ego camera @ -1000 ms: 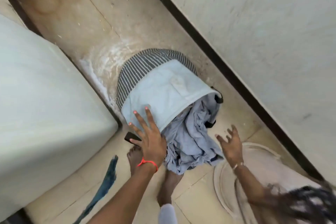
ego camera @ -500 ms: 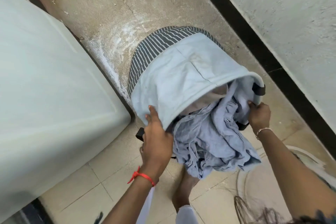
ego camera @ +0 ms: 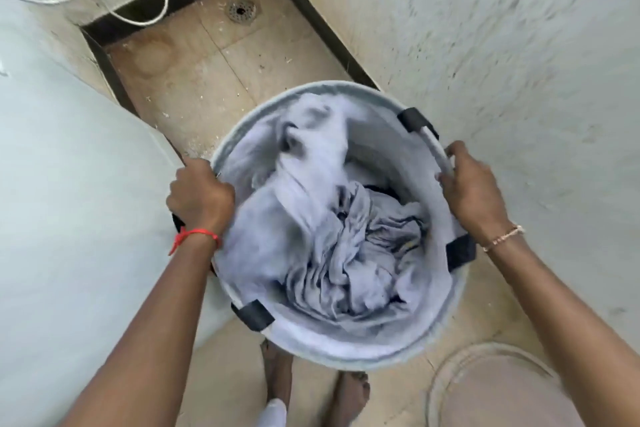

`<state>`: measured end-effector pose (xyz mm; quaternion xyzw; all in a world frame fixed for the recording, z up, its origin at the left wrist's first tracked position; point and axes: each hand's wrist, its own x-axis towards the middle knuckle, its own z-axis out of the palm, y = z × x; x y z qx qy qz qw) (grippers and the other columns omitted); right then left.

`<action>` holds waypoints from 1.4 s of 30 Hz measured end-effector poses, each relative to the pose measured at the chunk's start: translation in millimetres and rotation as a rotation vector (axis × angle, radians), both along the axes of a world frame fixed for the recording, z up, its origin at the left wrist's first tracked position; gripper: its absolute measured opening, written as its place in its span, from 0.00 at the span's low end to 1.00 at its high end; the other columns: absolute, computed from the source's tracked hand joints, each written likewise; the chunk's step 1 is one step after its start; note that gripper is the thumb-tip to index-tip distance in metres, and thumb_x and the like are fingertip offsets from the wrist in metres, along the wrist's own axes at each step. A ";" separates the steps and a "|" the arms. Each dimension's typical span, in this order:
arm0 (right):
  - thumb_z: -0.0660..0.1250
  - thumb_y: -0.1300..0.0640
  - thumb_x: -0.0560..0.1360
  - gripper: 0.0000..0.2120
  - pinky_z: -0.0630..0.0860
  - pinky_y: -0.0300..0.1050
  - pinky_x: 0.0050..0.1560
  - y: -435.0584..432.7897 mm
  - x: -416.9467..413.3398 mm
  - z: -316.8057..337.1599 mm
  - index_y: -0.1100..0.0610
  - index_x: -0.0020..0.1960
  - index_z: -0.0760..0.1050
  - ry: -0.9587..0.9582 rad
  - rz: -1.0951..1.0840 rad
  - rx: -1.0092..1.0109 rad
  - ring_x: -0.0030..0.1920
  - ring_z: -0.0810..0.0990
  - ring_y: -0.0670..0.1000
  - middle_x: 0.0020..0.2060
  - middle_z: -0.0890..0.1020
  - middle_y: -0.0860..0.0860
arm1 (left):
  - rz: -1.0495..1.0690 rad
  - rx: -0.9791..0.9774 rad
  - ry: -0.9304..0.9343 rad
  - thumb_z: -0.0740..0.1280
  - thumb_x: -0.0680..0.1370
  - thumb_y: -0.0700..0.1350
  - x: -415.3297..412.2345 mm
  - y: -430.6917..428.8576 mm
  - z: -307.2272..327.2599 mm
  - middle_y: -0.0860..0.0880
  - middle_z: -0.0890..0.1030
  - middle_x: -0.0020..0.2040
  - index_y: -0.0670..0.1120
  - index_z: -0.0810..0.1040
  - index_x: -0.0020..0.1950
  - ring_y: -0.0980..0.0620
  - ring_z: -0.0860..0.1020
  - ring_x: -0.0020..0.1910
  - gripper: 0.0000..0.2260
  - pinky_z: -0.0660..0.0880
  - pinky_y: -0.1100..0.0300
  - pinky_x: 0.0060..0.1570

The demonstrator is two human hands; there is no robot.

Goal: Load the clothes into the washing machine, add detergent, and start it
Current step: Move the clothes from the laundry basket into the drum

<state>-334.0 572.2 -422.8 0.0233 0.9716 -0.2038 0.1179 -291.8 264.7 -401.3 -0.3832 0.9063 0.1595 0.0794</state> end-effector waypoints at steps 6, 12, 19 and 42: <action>0.59 0.62 0.77 0.19 0.70 0.55 0.46 -27.8 15.1 -28.5 0.62 0.67 0.62 -0.035 -0.142 -0.072 0.55 0.73 0.67 0.55 0.75 0.68 | -0.092 -0.008 -0.060 0.61 0.75 0.39 10.6 5.7 -17.3 0.34 0.71 0.63 0.39 0.70 0.62 0.32 0.70 0.61 0.15 0.67 0.41 0.57; 0.65 0.55 0.75 0.36 0.58 0.51 0.71 -21.7 53.2 -14.0 0.54 0.76 0.47 0.017 -0.130 -0.313 0.74 0.55 0.56 0.74 0.55 0.58 | -0.489 0.055 0.256 0.55 0.77 0.55 41.7 42.6 -17.5 0.41 0.45 0.77 0.41 0.47 0.77 0.40 0.41 0.75 0.33 0.39 0.37 0.71; 0.61 0.23 0.58 0.61 0.40 0.59 0.72 -37.8 157.3 -32.8 0.53 0.75 0.35 -0.098 0.384 0.002 0.75 0.39 0.57 0.75 0.38 0.58 | -1.141 -0.177 0.071 0.62 0.59 0.75 99.9 89.6 -64.1 0.43 0.41 0.77 0.52 0.44 0.77 0.40 0.44 0.76 0.55 0.43 0.26 0.64; 0.50 0.78 0.70 0.46 0.75 0.56 0.57 -126.3 80.2 -123.5 0.42 0.74 0.36 -0.223 0.575 -0.002 0.74 0.38 0.62 0.74 0.34 0.53 | -1.020 -0.173 -0.076 0.72 0.62 0.43 37.3 26.9 -134.1 0.44 0.47 0.78 0.60 0.39 0.74 0.37 0.44 0.75 0.52 0.45 0.28 0.64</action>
